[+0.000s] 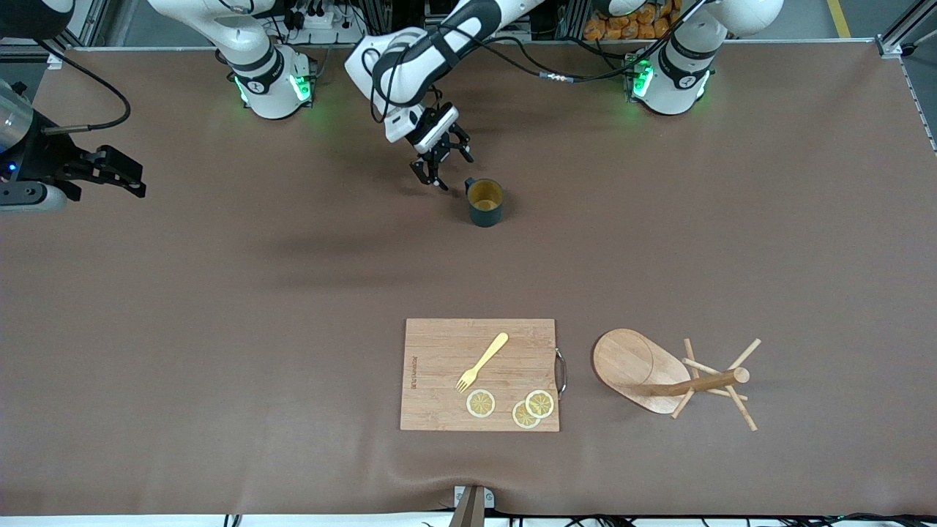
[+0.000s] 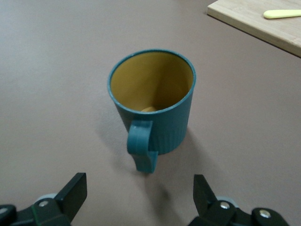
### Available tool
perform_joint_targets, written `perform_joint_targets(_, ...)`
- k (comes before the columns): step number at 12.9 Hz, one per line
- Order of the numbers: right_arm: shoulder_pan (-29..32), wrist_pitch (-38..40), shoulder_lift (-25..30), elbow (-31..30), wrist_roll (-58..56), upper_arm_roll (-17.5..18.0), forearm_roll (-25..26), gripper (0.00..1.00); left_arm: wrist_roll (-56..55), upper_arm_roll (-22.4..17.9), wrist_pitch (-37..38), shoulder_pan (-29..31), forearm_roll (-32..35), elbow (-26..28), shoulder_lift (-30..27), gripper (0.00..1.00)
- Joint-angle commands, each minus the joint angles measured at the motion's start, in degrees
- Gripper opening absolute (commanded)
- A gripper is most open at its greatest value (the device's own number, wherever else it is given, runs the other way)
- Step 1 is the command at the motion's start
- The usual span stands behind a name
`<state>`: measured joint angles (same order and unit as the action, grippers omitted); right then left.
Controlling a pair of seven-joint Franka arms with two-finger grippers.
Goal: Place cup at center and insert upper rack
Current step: 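Lower the left gripper and grasp the teal mug by its handle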
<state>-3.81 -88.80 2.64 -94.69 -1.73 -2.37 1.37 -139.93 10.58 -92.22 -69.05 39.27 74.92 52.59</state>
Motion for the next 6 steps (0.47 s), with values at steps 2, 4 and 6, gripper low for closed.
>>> perform_joint_targets(2, 1.3, 1.2, 0.7, 0.3, -0.4, 1.0, -0.2, 1.00, -1.4, -0.5, 0.4, -1.1, 3.1, -1.2, 2.3, 0.98)
perform_joint_targets(4, 1.3, 1.2, 0.7, 0.3, 0.1, 1.1, -0.7, 1.00, -1.4, -0.9, 0.6, -1.1, 3.5, -0.3, 2.3, 0.90)
perform_joint_targets(6, 1.3, 1.4, 0.8, 0.3, 0.1, 1.1, -1.0, 1.00, -1.4, -1.5, 0.8, -1.1, 4.0, 0.3, 2.2, 0.87)
